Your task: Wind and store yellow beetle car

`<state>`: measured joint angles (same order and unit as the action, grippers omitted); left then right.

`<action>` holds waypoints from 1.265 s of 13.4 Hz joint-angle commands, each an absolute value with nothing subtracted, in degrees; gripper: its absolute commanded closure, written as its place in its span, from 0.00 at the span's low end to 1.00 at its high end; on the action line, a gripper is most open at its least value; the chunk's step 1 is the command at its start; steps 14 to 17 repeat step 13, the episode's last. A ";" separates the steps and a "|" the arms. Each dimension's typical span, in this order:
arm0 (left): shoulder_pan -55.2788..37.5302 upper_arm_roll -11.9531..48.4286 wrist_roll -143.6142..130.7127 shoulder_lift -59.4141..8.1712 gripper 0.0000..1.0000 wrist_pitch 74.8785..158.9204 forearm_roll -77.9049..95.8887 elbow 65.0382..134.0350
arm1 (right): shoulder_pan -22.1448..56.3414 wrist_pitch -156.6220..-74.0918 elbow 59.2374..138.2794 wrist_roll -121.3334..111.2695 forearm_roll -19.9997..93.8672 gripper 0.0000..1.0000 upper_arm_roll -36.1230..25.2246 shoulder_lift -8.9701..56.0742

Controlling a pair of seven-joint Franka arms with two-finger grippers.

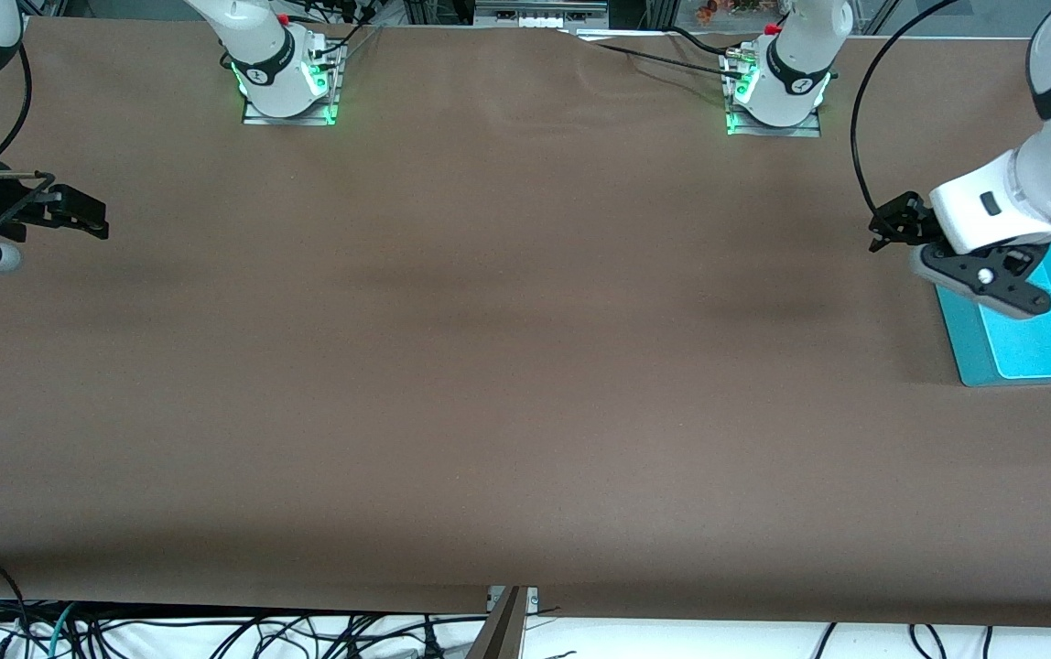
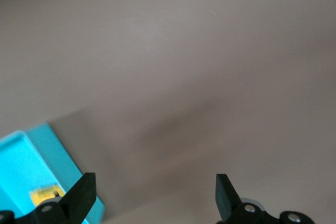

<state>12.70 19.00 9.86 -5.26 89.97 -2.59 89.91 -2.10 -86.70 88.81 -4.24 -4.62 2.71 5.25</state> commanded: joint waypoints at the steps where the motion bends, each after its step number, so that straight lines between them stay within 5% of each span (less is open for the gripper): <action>1: 5.39 9.62 -0.50 -0.54 0.00 90.97 0.35 93.41 | -1.93 -86.22 87.45 -3.87 -4.22 0.00 2.46 5.71; 6: 2.99 5.19 -4.46 4.13 0.00 95.97 2.55 101.15 | -1.93 -86.31 87.45 -3.87 -4.22 0.00 2.46 5.71; 17: 3.08 5.27 -5.89 3.43 0.00 95.71 2.55 100.81 | -1.93 -86.22 87.19 -3.87 -4.22 0.00 2.46 5.98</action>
